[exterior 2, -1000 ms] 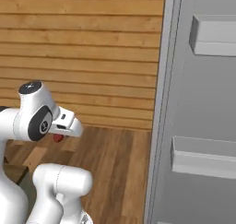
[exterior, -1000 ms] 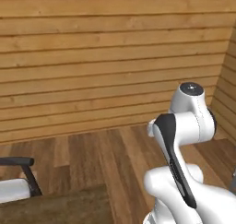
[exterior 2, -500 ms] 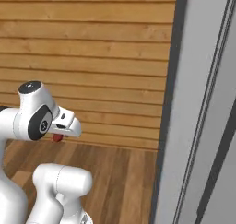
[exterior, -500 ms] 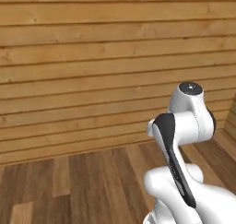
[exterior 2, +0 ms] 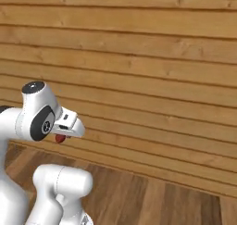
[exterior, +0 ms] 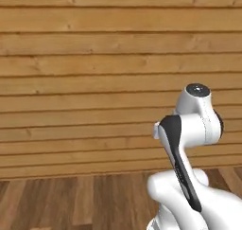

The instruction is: Take the strawberry from the fridge and place it on top of the pancake, located on the dining counter.

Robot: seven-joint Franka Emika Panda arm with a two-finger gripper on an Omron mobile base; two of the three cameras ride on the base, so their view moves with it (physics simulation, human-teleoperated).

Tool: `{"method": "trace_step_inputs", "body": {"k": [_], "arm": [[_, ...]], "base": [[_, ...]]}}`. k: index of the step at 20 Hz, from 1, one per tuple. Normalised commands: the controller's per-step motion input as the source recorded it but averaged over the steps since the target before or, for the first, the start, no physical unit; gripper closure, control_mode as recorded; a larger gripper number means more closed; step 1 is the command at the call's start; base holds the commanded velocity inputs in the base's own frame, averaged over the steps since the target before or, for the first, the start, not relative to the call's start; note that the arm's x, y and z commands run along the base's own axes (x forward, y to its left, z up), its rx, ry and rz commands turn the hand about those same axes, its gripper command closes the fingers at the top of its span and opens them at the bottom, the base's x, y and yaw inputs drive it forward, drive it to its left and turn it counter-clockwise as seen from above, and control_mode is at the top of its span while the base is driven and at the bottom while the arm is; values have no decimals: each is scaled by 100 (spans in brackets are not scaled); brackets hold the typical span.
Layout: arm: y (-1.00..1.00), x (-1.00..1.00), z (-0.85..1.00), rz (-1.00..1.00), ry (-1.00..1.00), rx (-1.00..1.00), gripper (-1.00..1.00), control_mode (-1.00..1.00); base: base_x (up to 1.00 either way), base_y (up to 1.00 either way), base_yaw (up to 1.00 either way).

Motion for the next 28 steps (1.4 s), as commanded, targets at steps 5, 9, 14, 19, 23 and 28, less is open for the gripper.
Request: {"method": "trace_step_inputs", "body": {"k": [5,9,14,19,23,28], "arm": [[0,0,0,0,0,0,100,100],[0,0,0,0,0,0,100,100],[0,0,0,0,0,0,100,100],[0,0,0,0,0,0,100,100],[0,0,0,0,0,0,100,100],[0,0,0,0,0,0,100,100]], "base": [[65,28,81],[61,0,90],[65,0,92],[70,-10,93],[78,-20,90],[83,-29,86]]}}
